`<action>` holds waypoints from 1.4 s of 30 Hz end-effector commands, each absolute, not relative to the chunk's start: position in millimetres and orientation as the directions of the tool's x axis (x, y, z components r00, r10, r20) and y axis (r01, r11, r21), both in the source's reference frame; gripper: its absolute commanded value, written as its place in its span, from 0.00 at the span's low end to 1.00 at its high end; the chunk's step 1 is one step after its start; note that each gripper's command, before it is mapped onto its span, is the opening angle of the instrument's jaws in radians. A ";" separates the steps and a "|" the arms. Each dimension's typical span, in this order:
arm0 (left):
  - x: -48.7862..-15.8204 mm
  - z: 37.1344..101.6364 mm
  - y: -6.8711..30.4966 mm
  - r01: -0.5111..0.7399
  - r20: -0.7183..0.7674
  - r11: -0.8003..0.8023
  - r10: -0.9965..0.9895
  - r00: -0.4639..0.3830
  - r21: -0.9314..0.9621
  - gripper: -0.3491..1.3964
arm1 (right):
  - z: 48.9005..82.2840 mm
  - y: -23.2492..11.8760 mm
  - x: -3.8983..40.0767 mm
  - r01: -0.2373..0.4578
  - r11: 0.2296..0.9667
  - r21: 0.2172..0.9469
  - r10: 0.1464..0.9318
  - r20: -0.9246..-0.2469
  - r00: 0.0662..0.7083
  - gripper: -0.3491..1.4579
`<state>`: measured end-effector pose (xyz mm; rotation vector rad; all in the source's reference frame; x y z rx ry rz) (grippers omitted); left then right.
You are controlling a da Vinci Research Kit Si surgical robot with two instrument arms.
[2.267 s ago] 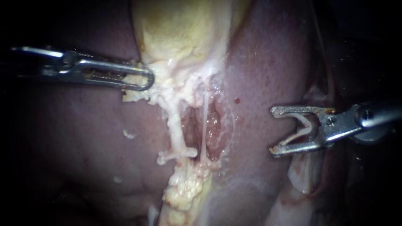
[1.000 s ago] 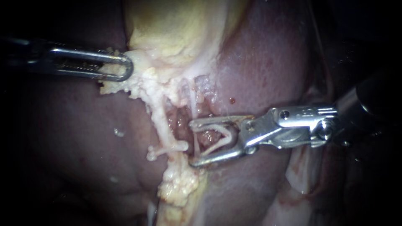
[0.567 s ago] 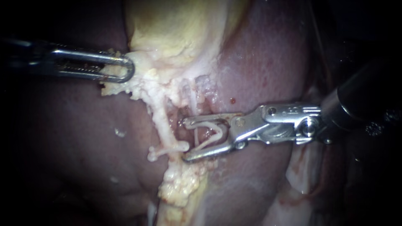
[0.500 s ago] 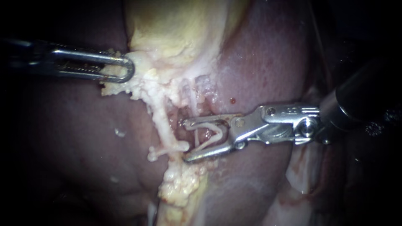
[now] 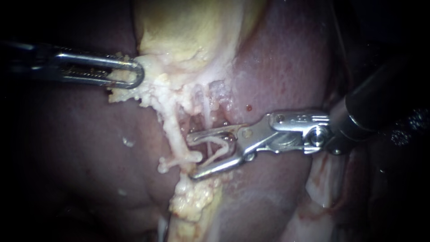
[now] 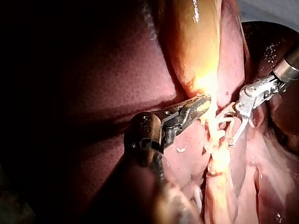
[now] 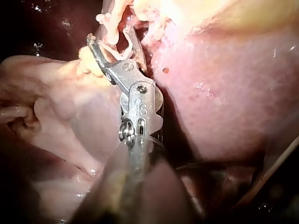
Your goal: Clipping second clip left tube
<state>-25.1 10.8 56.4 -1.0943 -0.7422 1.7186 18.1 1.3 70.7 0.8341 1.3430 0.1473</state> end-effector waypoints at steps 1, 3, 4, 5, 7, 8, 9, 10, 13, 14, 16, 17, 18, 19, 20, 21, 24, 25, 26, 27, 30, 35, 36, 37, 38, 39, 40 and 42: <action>-25.1 56.4 10.8 -0.386 -0.342 -0.379 0.925 -0.164 -0.841 0.00 | 70.6 1.3 18.6 0.363 0.707 0.607 0.549 -0.795 0.259 0.45; -25.1 56.4 10.8 -0.386 -0.342 -0.379 0.925 -0.164 -0.841 0.00 | 70.6 1.3 19.4 0.368 0.703 0.608 0.555 -0.793 0.249 0.45; -25.1 56.4 10.8 -0.386 -0.342 -0.379 0.925 -0.164 -0.841 0.00 | 70.6 1.4 19.8 0.370 0.704 0.607 0.556 -0.794 0.246 0.45; -25.1 56.4 10.8 -0.386 -0.342 -0.379 0.925 -0.164 -0.841 0.00 | 70.5 1.4 20.3 0.372 0.700 0.610 0.562 -0.792 0.240 0.45; -25.1 56.4 10.8 -0.386 -0.342 -0.379 0.925 -0.164 -0.841 0.00 | 70.4 1.3 21.2 0.378 0.694 0.612 0.568 -0.789 0.234 0.45; -25.1 56.4 10.8 -0.386 -0.342 -0.379 0.925 -0.164 -0.841 0.00 | 70.3 1.2 21.5 0.380 0.690 0.616 0.574 -0.786 0.230 0.45; -25.1 56.4 10.8 -0.386 -0.342 -0.379 0.925 -0.164 -0.841 0.00 | 70.1 1.2 21.9 0.382 0.690 0.615 0.576 -0.786 0.225 0.45; -25.1 56.4 10.8 -0.386 -0.342 -0.379 0.925 -0.164 -0.841 0.00 | 70.0 1.1 22.2 0.381 0.686 0.619 0.581 -0.782 0.224 0.45; -25.1 56.4 10.9 -0.386 -0.342 -0.380 0.925 -0.165 -0.841 0.00 | 69.6 0.8 23.3 0.385 0.685 0.618 0.582 -0.783 0.222 0.45; -25.1 56.4 10.9 -0.386 -0.342 -0.380 0.925 -0.165 -0.841 0.00 | 69.3 0.7 23.6 0.387 0.681 0.622 0.586 -0.779 0.221 0.45; -25.1 56.4 10.9 -0.386 -0.342 -0.380 0.925 -0.164 -0.841 0.00 | 68.9 0.3 23.9 0.394 0.679 0.620 0.587 -0.780 0.216 0.45; -25.1 56.4 10.9 -0.386 -0.342 -0.380 0.925 -0.164 -0.841 0.00 | 68.6 0.0 24.0 0.396 0.674 0.624 0.592 -0.777 0.216 0.45; -25.1 56.4 10.9 -0.386 -0.342 -0.380 0.925 -0.165 -0.841 0.00 | 68.3 -0.2 24.0 0.398 0.673 0.623 0.591 -0.777 0.216 0.45; -25.1 56.4 10.9 -0.386 -0.342 -0.380 0.925 -0.165 -0.841 0.00 | 67.8 -0.5 24.1 0.401 0.672 0.623 0.591 -0.777 0.217 0.45; -25.1 56.4 10.9 -0.386 -0.342 -0.380 0.925 -0.165 -0.841 0.00 | 67.6 -0.7 24.1 0.403 0.671 0.622 0.590 -0.777 0.217 0.45; -25.0 56.4 10.9 -0.386 -0.342 -0.380 0.925 -0.165 -0.841 0.00 | 67.2 -1.1 24.0 0.407 0.670 0.621 0.590 -0.778 0.217 0.45; -25.0 56.4 10.8 -0.385 -0.342 -0.380 0.925 -0.165 -0.841 0.00 | 66.0 -2.1 23.6 0.416 0.666 0.619 0.588 -0.779 0.218 0.44; -25.0 56.4 10.8 -0.385 -0.342 -0.380 0.925 -0.165 -0.841 0.00 | 65.7 -2.4 23.4 0.422 0.664 0.618 0.586 -0.780 0.219 0.44; -24.9 56.4 10.8 -0.385 -0.342 -0.380 0.925 -0.165 -0.841 0.00 | 65.4 -2.6 23.2 0.430 0.660 0.616 0.585 -0.781 0.220 0.43; -24.9 56.4 10.8 -0.385 -0.342 -0.380 0.925 -0.165 -0.841 0.00 | 65.0 -2.9 22.8 0.437 0.653 0.619 0.588 -0.778 0.223 0.42; -24.9 56.4 10.8 -0.385 -0.342 -0.380 0.925 -0.165 -0.841 0.00 | 64.5 -3.4 22.2 0.452 0.646 0.615 0.584 -0.780 0.225 0.41; -24.9 56.4 10.8 -0.385 -0.342 -0.380 0.925 -0.165 -0.841 0.00 | 64.4 -3.3 22.0 0.457 0.627 0.631 0.599 -0.765 0.236 0.36; -24.9 56.4 10.8 -0.385 -0.342 -0.380 0.925 -0.165 -0.841 0.00 | 64.4 -3.2 22.0 0.455 0.619 0.640 0.607 -0.758 0.240 0.33; -24.9 56.4 10.8 -0.385 -0.342 -0.380 0.925 -0.165 -0.841 0.00 | 64.4 -3.2 22.0 0.455 0.610 0.649 0.614 -0.750 0.246 0.29; -24.9 56.4 10.8 -0.385 -0.342 -0.380 0.925 -0.165 -0.841 0.00 | 64.3 -3.2 22.0 0.453 0.602 0.657 0.621 -0.742 0.251 0.26; -24.9 56.4 10.8 -0.385 -0.342 -0.380 0.925 -0.165 -0.841 0.00 | 64.3 -3.3 22.0 0.450 0.591 0.670 0.632 -0.731 0.258 0.21; -24.9 56.4 10.8 -0.385 -0.342 -0.380 0.925 -0.165 -0.841 0.00 | 64.3 -3.3 22.0 0.446 0.575 0.687 0.646 -0.715 0.268 0.18; -24.9 56.4 10.8 -0.385 -0.342 -0.380 0.925 -0.165 -0.841 0.00 | 64.2 -3.4 22.0 0.443 0.566 0.695 0.653 -0.706 0.273 0.14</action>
